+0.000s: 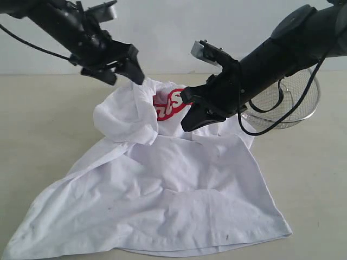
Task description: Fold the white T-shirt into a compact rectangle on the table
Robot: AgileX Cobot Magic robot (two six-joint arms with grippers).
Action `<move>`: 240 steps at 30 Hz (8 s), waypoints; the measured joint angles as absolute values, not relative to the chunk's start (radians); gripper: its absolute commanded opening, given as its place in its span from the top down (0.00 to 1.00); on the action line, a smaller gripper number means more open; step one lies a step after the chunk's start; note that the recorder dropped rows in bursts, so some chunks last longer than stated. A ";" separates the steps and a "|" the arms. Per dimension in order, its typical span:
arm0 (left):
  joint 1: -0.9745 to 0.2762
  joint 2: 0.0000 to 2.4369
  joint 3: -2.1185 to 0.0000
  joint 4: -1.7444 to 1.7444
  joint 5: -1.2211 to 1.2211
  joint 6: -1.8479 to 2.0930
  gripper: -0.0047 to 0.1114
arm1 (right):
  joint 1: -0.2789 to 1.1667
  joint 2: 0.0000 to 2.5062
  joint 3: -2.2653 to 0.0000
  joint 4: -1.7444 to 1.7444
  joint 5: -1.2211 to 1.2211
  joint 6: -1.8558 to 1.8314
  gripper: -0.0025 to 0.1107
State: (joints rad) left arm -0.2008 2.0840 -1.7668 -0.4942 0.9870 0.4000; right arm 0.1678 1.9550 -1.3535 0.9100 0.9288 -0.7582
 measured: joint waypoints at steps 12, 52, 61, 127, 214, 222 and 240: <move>-0.032 2.201 -1.767 -0.558 1.010 0.455 0.33 | 0.168 1.955 -1.353 0.910 0.932 -0.756 0.98; -0.053 2.304 -1.767 -0.724 0.985 0.532 0.49 | 0.168 1.955 -1.353 0.910 0.969 -0.756 0.98; -0.032 2.302 -1.767 -0.623 1.003 0.463 0.49 | 0.168 1.955 -1.353 0.910 0.990 -0.756 0.98; 0.059 2.371 -2.133 -0.349 0.713 0.323 0.92 | 0.206 1.955 -1.353 0.969 0.989 -0.784 0.98; -0.158 1.609 -0.765 -0.507 0.772 0.353 0.92 | 0.208 1.764 -0.779 0.350 0.616 -0.225 0.98; -0.158 1.708 -0.765 -0.507 0.782 0.353 0.92 | 0.208 1.766 -0.781 0.350 0.622 -0.225 0.98; -0.158 1.780 -0.729 -0.354 0.808 0.215 0.92 | 0.208 1.766 -0.781 0.355 0.683 -0.225 0.98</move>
